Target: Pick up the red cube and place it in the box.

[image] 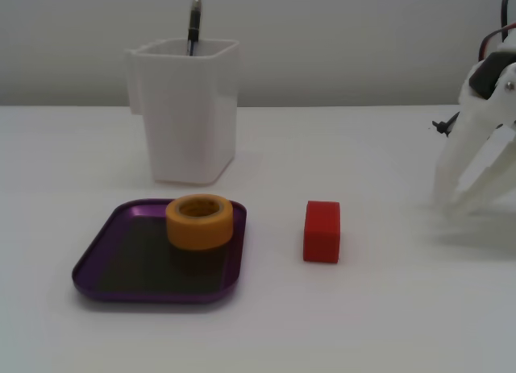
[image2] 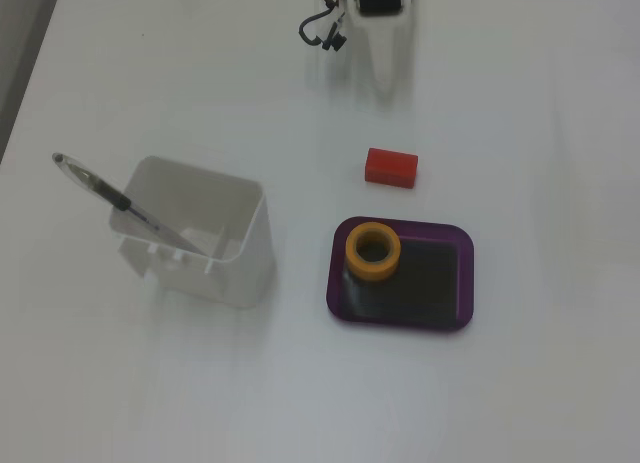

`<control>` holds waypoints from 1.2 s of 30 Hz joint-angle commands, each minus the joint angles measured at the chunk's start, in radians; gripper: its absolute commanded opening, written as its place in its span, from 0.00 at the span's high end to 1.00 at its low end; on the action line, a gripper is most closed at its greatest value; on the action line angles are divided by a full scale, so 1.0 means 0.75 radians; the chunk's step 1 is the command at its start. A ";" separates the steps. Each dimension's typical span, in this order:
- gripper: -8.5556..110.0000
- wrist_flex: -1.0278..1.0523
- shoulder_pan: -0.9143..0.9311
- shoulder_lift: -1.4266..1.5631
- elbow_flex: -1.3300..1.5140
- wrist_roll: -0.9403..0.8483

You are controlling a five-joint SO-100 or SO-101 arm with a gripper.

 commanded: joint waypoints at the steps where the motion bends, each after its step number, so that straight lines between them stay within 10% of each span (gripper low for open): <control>1: 0.92 -0.010 -0.014 0.141 0.014 0.002; 36: 0.92 -0.067 0.004 0.033 -0.333 -0.006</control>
